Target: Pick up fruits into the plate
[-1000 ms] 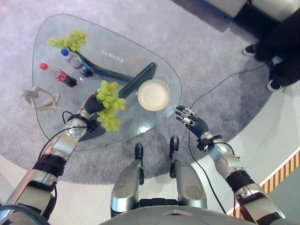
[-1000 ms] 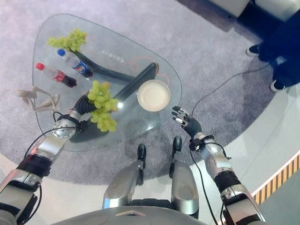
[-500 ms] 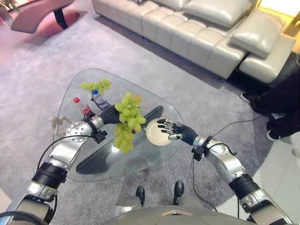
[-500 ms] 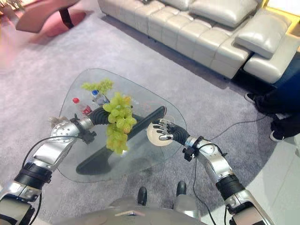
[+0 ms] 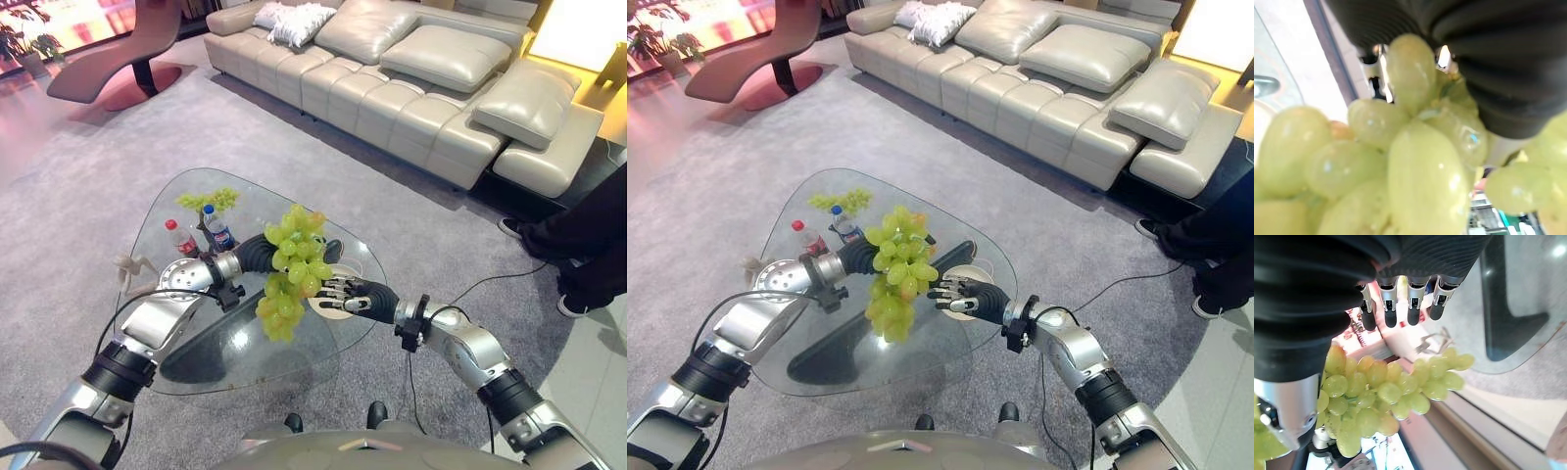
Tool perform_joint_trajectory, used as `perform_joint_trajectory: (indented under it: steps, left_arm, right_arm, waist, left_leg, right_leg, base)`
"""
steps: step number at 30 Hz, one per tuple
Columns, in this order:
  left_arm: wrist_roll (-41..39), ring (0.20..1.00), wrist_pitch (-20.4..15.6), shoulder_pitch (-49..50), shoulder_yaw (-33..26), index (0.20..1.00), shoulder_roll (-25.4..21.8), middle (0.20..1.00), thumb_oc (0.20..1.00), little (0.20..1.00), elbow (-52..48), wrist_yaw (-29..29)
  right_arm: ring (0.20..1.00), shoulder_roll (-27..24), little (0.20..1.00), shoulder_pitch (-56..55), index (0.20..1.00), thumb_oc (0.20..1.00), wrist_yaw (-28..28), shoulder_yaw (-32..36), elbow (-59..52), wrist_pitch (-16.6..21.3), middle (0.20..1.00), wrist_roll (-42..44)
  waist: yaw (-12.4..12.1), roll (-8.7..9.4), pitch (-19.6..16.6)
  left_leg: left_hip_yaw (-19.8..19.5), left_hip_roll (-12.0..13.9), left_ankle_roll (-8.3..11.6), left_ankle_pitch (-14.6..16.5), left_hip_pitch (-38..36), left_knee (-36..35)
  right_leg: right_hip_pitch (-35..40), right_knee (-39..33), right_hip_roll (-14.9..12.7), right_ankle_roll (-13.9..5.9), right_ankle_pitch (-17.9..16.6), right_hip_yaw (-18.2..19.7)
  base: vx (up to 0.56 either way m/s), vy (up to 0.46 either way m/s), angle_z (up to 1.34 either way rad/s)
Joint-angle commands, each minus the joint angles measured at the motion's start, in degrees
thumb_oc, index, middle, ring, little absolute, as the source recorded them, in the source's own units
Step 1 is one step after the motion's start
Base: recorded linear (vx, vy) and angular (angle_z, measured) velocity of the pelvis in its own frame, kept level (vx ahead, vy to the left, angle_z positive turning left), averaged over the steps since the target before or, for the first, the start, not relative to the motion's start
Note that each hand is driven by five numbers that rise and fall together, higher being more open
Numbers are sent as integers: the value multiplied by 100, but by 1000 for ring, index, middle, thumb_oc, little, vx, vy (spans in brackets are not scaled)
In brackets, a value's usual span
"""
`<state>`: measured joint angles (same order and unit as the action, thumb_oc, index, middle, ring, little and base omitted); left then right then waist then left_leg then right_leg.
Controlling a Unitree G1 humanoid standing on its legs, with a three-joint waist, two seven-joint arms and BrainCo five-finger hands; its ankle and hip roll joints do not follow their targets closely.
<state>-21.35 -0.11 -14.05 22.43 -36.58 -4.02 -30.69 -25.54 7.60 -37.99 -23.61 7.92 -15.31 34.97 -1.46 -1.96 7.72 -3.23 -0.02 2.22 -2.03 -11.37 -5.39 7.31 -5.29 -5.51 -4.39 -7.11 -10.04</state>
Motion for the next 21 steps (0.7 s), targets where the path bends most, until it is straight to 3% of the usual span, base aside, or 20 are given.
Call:
perform_joint_trajectory:
  steps: [1, 13, 21]
  left_arm:
    - [-551, 200, -251, -635, 46, 200, 94, 200, 200, 200, -267, 153]
    - [-1010, 200, -252, -688, 91, 200, 316, 200, 200, 200, -538, 314]
    - [-1291, 200, -179, -792, 104, 200, 427, 200, 200, 200, -707, 489]
  right_arm:
    - [1000, 158, 1000, 83, 1000, 1000, -94, -207, -497, 124, 1000, 583]
    - [1000, 263, 1000, 46, 1000, 1000, 351, -233, -501, 155, 1000, 656]
    - [1000, 271, 1000, 112, 1000, 1000, 175, -271, -663, 159, 1000, 851]
  waist:
    - [-26, 108, -123]
    - [-18, 113, -150]
    - [2, 103, -103]
  left_leg:
    - [361, -243, -131, 668, -37, 149]
    - [402, -222, -127, 661, -54, 104]
    - [382, -230, -137, 657, -56, 95]
  right_leg:
    - [414, 230, 16, -133, 914, -89]
    - [435, 173, 7, -151, 888, -104]
    - [433, 166, 14, -150, 880, -75]
  base:
    - [9, 18, 4]
    - [0, 0, 0]
    - [0, 0, 0]
